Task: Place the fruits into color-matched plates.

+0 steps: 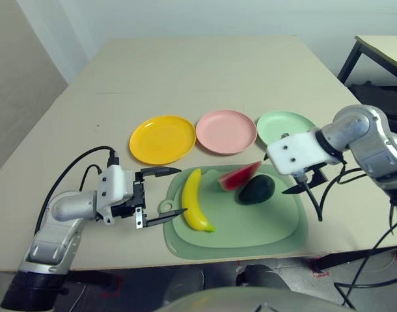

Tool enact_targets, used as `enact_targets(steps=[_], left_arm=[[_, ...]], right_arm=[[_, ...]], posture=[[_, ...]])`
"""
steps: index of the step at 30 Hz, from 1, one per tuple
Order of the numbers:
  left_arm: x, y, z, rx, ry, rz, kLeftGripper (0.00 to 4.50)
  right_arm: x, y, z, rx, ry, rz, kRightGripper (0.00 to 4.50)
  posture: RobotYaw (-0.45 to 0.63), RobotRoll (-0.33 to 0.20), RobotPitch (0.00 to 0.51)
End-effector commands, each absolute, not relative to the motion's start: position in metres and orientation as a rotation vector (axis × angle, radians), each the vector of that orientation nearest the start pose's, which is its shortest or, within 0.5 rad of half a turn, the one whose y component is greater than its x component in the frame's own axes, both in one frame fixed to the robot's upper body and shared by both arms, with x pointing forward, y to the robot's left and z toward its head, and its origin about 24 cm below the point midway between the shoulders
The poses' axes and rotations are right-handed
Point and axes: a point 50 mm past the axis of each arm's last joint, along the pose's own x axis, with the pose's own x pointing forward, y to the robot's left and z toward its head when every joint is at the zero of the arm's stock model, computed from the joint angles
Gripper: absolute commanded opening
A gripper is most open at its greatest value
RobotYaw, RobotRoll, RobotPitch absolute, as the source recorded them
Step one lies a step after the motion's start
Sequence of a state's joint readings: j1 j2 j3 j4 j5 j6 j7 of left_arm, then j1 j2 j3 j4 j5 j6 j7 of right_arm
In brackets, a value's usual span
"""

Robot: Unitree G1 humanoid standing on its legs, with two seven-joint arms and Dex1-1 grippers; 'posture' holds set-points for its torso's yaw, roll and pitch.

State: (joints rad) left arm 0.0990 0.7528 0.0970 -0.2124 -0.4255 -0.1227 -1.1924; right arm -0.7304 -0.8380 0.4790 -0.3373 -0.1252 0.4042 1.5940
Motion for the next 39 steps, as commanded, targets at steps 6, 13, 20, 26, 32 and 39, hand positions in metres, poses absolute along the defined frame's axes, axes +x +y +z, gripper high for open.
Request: enact_targets(steps=[6, 13, 20, 26, 32, 39], left_arm=[[0.201, 0.221, 0.114, 0.447, -0.019, -1.235, 4.5], [0.2, 0.219, 0.119, 0.416, -0.024, -1.251, 4.5], [0.198, 0.217, 0.118, 0.335, 0.054, -1.292, 4.5], [0.197, 0.217, 0.117, 0.337, 0.065, -1.297, 4.5], [0.196, 0.218, 0.116, 0.348, 0.072, -1.294, 4.5], [0.195, 0.219, 0.114, 0.36, 0.076, -1.291, 4.5]], right_arm=[[0.261, -0.123, 0.168, -1.219, 0.518, 1.561, 4.47], [0.259, -0.123, 0.155, -1.16, 0.575, 1.521, 4.47], [0.258, -0.124, 0.149, -1.139, 0.605, 1.495, 4.47], [0.262, -0.122, 0.144, -1.127, 0.613, 1.468, 4.47], [0.264, -0.12, 0.138, -1.138, 0.607, 1.476, 4.47], [0.264, -0.117, 0.132, -1.154, 0.593, 1.521, 4.47]], posture=[[0.13, 0.0, 0.0], [0.12, 0.0, 0.0], [0.12, 0.0, 0.0], [0.11, 0.0, 0.0], [0.12, 0.0, 0.0], [0.13, 0.0, 0.0]])
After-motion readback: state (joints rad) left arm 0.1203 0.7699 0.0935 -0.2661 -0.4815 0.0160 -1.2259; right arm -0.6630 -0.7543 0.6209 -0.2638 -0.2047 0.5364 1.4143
